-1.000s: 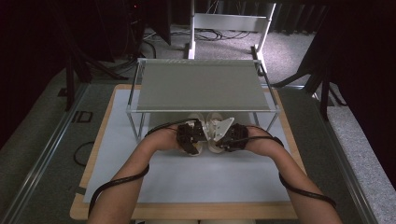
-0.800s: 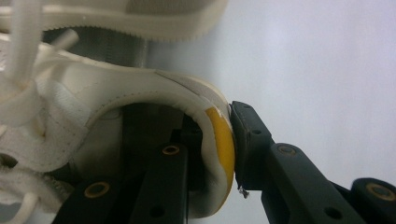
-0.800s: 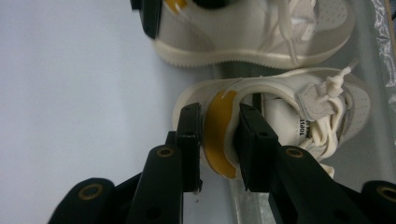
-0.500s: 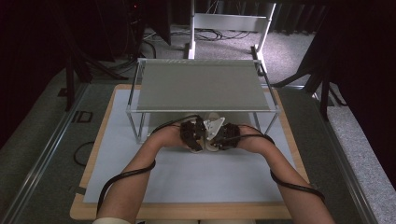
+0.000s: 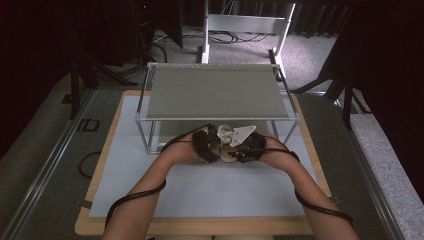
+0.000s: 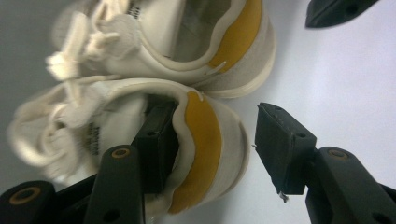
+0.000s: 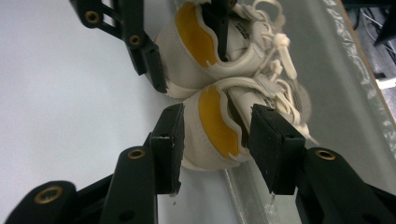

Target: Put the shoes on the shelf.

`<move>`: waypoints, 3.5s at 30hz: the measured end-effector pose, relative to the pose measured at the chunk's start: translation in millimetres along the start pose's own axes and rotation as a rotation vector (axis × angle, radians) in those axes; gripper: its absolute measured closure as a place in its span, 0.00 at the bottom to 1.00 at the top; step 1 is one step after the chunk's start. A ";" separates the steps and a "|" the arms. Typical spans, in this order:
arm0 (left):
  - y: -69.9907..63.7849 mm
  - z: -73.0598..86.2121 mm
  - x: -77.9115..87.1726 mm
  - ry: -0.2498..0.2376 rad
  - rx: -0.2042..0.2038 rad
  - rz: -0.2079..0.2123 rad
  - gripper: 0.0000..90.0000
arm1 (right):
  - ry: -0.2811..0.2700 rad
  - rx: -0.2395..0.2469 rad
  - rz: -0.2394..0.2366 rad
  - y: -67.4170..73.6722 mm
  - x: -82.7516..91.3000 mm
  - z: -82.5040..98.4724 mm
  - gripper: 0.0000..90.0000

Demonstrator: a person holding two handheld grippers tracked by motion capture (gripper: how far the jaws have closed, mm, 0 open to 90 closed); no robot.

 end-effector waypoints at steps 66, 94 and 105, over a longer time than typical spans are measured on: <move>-25.8 34.1 -6.3 -0.168 0.272 -0.165 0.15 | -0.204 -0.478 0.151 4.4 -37.1 41.2 0.21; -56.7 92.0 4.5 -0.274 0.384 -0.188 0.02 | -0.232 -0.552 0.181 24.8 -6.6 114.9 0.14; -69.4 111.8 6.1 -0.264 0.388 -0.196 0.02 | -0.229 -0.556 0.214 27.1 10.2 136.3 0.14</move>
Point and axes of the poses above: each handheld gripper's, and its own axes: x roughly backward along the jaws, z roughly out of its underside, y roughly to its left, the point moved 5 cm from there along -x, roughly forward along the jaws, and after that the axes turned 8 degrees about -x, right-handed, at the moved point
